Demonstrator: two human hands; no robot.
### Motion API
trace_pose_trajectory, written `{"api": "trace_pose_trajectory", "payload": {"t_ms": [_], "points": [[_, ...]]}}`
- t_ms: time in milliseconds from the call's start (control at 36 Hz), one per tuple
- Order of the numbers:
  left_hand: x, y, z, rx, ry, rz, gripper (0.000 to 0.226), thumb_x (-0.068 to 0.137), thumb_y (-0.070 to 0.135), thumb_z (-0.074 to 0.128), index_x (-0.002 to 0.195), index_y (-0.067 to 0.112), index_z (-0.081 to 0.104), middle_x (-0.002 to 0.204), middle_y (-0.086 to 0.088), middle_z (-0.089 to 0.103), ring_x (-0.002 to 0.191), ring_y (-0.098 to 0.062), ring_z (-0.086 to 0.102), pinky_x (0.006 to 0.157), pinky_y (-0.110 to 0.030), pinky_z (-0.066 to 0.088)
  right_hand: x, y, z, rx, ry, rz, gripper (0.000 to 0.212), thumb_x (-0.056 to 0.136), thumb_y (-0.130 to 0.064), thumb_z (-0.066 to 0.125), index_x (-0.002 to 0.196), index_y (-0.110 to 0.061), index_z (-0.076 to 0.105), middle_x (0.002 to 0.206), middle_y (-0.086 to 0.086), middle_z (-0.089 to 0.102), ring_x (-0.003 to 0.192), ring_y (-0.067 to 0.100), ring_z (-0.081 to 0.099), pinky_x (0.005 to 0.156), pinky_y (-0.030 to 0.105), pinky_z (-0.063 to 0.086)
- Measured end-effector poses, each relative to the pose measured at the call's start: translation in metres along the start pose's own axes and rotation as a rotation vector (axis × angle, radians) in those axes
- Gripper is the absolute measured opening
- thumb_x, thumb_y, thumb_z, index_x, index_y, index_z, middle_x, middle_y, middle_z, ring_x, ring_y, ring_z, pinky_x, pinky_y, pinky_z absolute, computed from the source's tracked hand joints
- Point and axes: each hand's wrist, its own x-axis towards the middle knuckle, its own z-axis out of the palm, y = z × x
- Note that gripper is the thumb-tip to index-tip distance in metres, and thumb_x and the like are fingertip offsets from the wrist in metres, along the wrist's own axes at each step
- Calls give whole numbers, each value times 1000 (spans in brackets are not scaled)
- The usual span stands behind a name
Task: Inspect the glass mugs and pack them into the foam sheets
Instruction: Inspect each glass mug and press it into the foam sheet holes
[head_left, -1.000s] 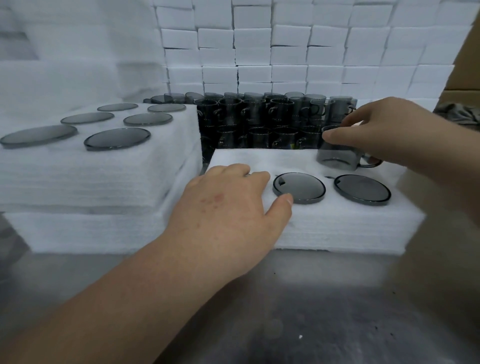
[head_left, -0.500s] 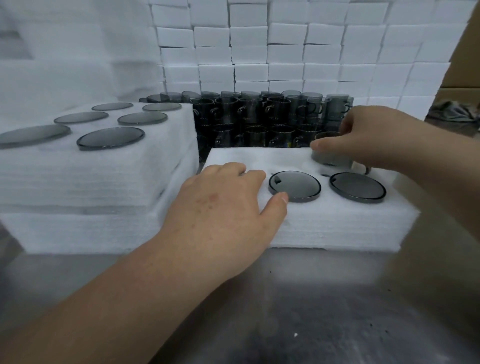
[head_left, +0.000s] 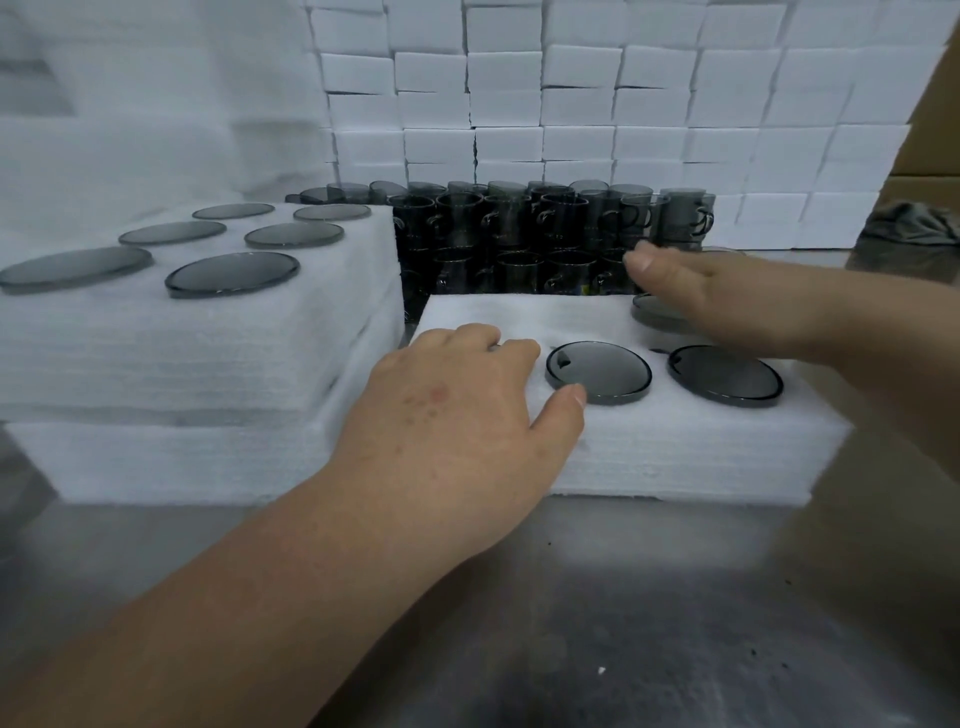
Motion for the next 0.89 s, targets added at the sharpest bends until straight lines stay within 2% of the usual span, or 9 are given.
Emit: {"api": "trace_pose_trajectory", "payload": {"t_ms": [139, 306, 445, 528, 584, 639, 695, 806, 889], "points": [[0, 1, -2, -16, -16, 1, 68, 75, 60, 15, 130, 34, 45, 137, 13, 40, 124, -8, 30, 99, -27, 24, 1, 6, 4, 7, -184, 44, 95, 58, -75, 15, 145, -39, 9, 136, -32, 6, 114, -14, 1, 105, 22, -4], [0, 1, 0, 0, -11, 7, 68, 80, 64, 9, 133, 36, 41, 137, 14, 40, 124, -7, 29, 98, -26, 22, 4, 7, 8, -31, -230, 10, 81, 73, -68, 15, 146, -34, 3, 151, -22, -2, 116, -13, -1, 106, 22, -5], [0, 1, 1, 17, -2, 27, 68, 81, 62, 7, 134, 34, 40, 135, 13, 41, 122, -8, 32, 99, -26, 24, 9, 10, 5, 146, -192, 95, 91, 61, -82, 24, 142, -40, 26, 138, -29, 24, 127, -9, 17, 114, 29, 5], [0, 0, 3, 30, 12, 38, 68, 82, 62, 5, 130, 33, 43, 133, 13, 42, 121, -8, 34, 98, -26, 24, 42, 20, -1, 114, 19, 147, 39, 94, -50, 36, 110, -19, 55, 119, -8, 52, 106, 17, 48, 99, 31, 30], [-1, 0, 3, 40, 28, 42, 71, 78, 63, 2, 127, 34, 45, 131, 14, 43, 120, -7, 35, 97, -26, 25, 57, 21, -11, 127, 226, 185, 35, 94, -38, 40, 93, -8, 58, 108, 2, 61, 97, 26, 54, 92, 35, 39], [-1, 0, 4, 57, 46, 49, 76, 72, 62, -2, 124, 35, 46, 129, 15, 44, 119, -6, 36, 97, -24, 26, 60, 22, -20, 137, 362, 140, 36, 89, -34, 48, 101, -4, 63, 100, 12, 66, 87, 29, 59, 86, 38, 45], [-2, -1, 4, 64, 54, 57, 81, 67, 61, -7, 123, 35, 46, 129, 15, 44, 119, -6, 36, 97, -24, 26, 67, 24, -27, 79, 394, 118, 31, 89, -23, 46, 109, -6, 63, 85, 10, 63, 68, 23, 51, 68, 30, 44], [-2, -1, 4, 57, 71, 60, 81, 66, 60, -8, 123, 36, 45, 127, 16, 45, 119, -6, 36, 98, -23, 26, 98, 26, -32, -153, 328, 140, 44, 90, -11, 39, 131, -21, 51, 130, 8, 52, 105, 28, 51, 82, 28, 39], [-2, 0, 4, 58, 71, 63, 81, 66, 60, -9, 124, 37, 43, 129, 17, 42, 120, -4, 34, 99, -23, 24, 113, 31, -32, -384, 228, 175, 51, 92, -8, 36, 141, -20, 37, 143, 13, 39, 123, 34, 41, 95, 35, 38]]}}
